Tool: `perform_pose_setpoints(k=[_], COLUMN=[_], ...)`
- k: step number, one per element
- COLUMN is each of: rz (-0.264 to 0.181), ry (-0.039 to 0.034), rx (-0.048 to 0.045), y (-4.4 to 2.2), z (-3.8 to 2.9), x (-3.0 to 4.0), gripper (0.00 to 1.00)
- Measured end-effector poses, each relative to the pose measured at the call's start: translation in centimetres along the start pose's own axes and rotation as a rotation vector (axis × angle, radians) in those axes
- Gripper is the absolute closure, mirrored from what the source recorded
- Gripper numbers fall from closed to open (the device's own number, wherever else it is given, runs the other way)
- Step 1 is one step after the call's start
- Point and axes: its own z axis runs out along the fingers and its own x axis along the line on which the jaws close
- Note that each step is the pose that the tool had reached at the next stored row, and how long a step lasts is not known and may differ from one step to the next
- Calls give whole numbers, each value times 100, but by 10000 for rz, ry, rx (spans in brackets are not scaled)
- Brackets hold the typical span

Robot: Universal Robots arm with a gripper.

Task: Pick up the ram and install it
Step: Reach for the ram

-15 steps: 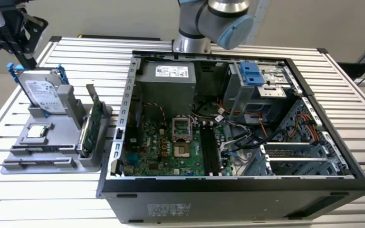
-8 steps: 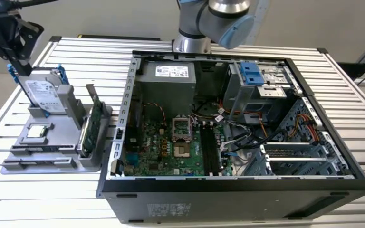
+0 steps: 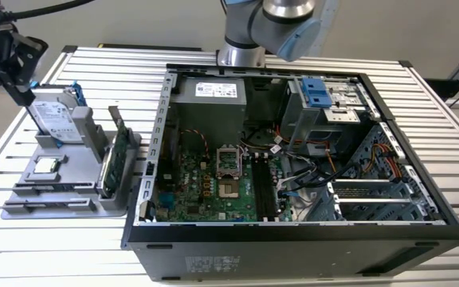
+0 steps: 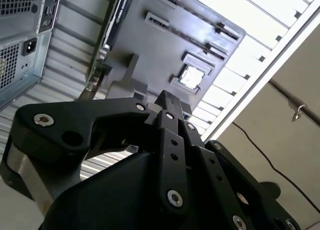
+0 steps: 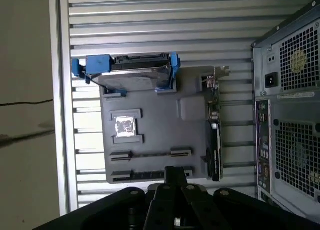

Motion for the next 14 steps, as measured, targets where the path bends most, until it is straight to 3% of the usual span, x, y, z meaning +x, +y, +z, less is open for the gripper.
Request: perform_pose_setpoints(k=[14], rz=[0], ry=[11], rx=[1], y=[-307], z=[-15], x=[-19], gripper=[100])
